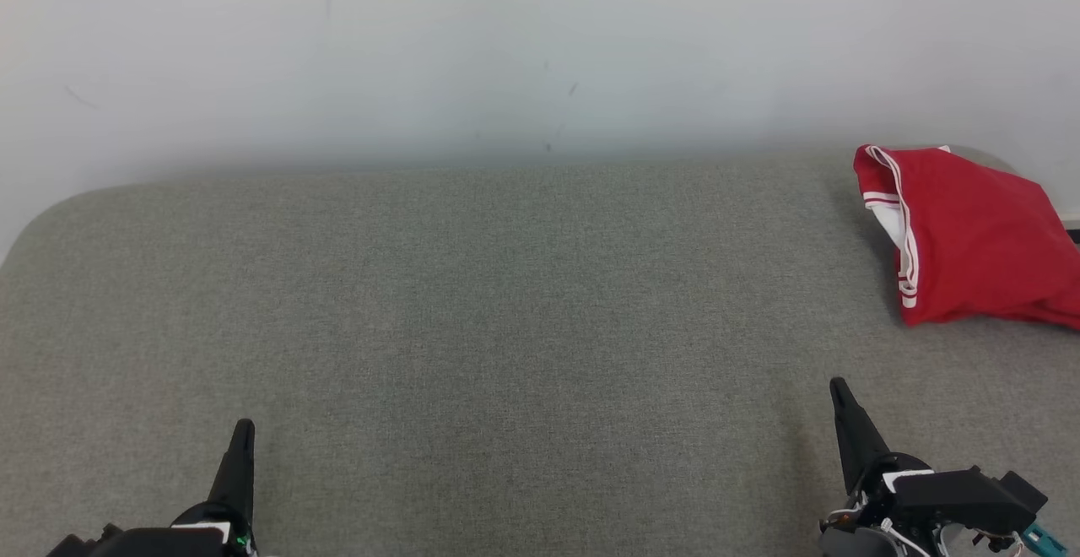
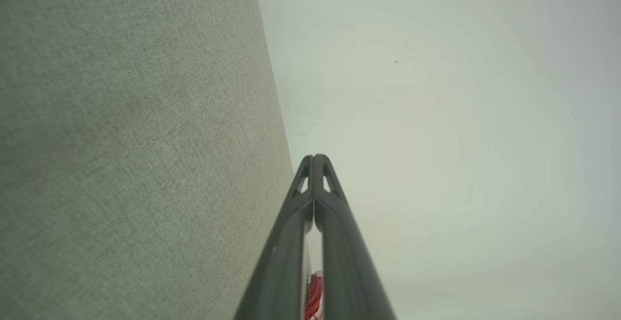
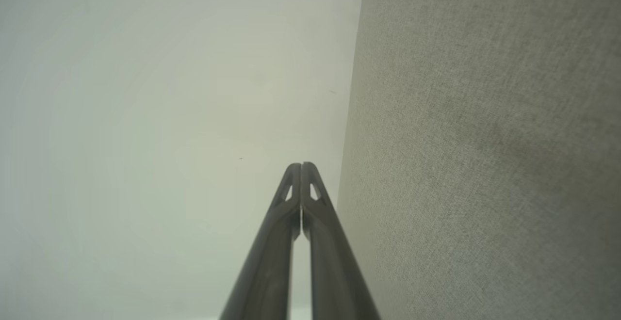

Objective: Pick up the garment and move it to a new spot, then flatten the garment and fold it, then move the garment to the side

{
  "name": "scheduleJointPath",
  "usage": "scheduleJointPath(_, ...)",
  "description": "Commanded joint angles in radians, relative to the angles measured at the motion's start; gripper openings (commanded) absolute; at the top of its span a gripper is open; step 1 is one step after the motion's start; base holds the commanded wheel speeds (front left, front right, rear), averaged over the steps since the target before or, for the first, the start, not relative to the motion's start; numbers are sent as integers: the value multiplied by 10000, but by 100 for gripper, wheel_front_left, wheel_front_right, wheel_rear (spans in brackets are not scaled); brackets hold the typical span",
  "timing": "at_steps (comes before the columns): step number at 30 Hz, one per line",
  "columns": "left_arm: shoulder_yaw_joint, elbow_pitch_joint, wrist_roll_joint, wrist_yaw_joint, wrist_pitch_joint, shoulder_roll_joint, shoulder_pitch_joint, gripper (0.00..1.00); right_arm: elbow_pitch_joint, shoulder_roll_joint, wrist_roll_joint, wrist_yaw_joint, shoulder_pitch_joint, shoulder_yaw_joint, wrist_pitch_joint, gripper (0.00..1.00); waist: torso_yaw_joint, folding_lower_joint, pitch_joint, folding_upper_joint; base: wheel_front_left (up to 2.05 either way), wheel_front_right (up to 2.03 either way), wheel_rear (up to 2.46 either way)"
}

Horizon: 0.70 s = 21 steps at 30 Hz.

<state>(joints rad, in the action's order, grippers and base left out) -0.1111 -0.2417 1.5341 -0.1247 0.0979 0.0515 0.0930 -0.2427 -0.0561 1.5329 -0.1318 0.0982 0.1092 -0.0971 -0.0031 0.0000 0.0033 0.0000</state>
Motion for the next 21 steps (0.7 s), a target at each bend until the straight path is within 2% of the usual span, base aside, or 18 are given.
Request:
scheduleJointPath(1,-32,-22,214,-89,51,-15,154,0,4,47,256,19,79,28,-70,0,5,0,0,0,0,0,0)
scheduleJointPath(10,-52,-56,847,-76,205,-22,222,0,-27,89,856,21,145,74,-215,0,31,0,-2,0,0,0,0)
scheduleJointPath(21,-46,-52,811,-74,187,-21,214,0,-27,85,801,21,133,64,-210,0,31,0,-2,0,0,0,0)
